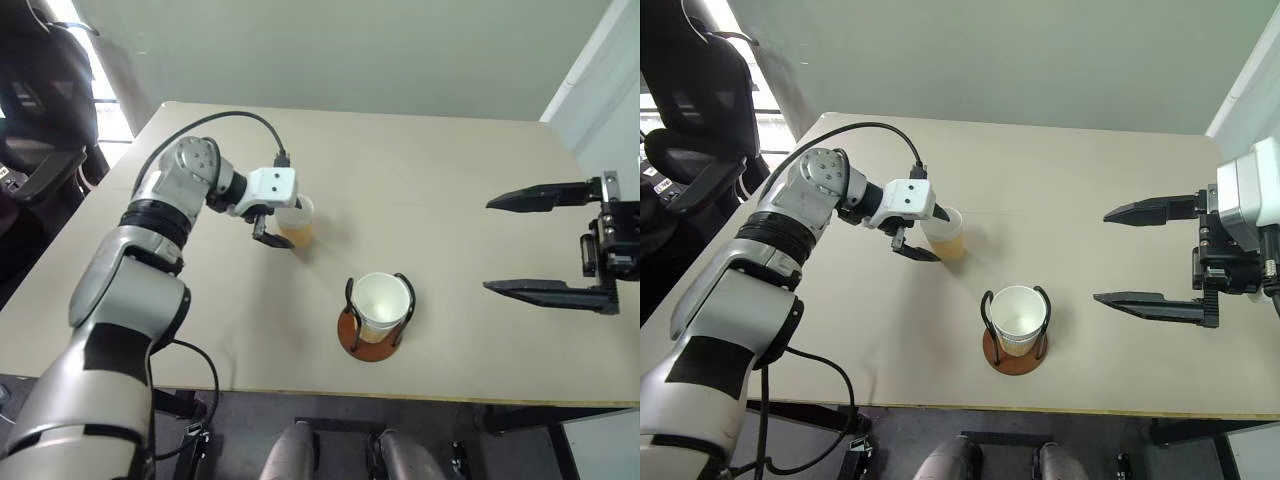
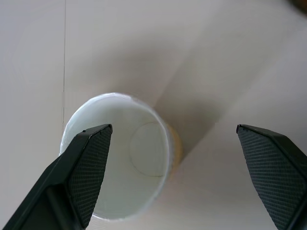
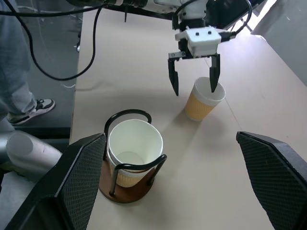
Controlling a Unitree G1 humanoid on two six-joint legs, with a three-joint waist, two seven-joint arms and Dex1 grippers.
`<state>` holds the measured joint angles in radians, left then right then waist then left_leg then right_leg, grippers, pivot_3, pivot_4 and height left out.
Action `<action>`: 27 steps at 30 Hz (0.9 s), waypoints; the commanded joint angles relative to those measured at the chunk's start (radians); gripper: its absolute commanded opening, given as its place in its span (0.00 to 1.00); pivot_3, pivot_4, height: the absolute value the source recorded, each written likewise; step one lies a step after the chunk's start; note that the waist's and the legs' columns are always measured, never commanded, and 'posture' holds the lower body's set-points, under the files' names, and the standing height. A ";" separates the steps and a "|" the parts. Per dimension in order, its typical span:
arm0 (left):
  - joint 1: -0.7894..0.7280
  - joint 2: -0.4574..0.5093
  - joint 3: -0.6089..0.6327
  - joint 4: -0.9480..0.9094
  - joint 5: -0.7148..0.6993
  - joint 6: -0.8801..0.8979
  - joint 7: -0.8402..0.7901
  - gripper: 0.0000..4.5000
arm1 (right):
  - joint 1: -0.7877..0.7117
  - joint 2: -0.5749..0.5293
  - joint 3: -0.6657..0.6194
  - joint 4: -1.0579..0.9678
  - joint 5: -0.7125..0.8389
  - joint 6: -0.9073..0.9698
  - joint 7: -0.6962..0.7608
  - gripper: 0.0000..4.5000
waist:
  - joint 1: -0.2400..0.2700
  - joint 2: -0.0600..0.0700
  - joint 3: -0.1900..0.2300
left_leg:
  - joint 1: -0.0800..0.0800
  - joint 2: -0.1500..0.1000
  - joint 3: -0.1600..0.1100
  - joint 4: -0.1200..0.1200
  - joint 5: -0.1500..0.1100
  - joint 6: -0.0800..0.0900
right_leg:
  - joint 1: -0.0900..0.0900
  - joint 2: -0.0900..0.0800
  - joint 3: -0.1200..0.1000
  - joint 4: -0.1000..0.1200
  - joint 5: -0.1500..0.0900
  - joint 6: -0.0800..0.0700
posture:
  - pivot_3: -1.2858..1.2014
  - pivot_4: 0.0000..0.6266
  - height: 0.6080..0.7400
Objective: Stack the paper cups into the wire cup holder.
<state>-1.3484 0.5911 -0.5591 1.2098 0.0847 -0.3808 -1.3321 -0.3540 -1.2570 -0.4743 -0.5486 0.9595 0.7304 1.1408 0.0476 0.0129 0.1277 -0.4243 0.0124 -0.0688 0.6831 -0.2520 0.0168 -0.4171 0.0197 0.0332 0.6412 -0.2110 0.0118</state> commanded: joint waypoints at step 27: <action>-0.092 0.010 0.165 -0.219 -0.199 0.159 -0.282 0.01 | 0.004 -0.026 -0.064 -0.004 -0.011 0.016 0.023 1.00 | 0.000 -0.002 0.001 | -0.003 -0.010 -0.001 0.000 0.002 0.006 | -0.001 -0.007 0.003 0.001 -0.003 0.010 | 0.52 0.24 1.00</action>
<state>-1.3633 0.5736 -0.3794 1.1253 0.0341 -0.3109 -1.5687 -0.3453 -1.2639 -0.4918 -0.5620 0.9557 0.7637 1.1441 0.0477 0.0109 0.1285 -0.4297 0.0027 -0.0709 0.6836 -0.2496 0.0233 -0.4189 0.0125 0.0362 0.6422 -0.2140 0.0224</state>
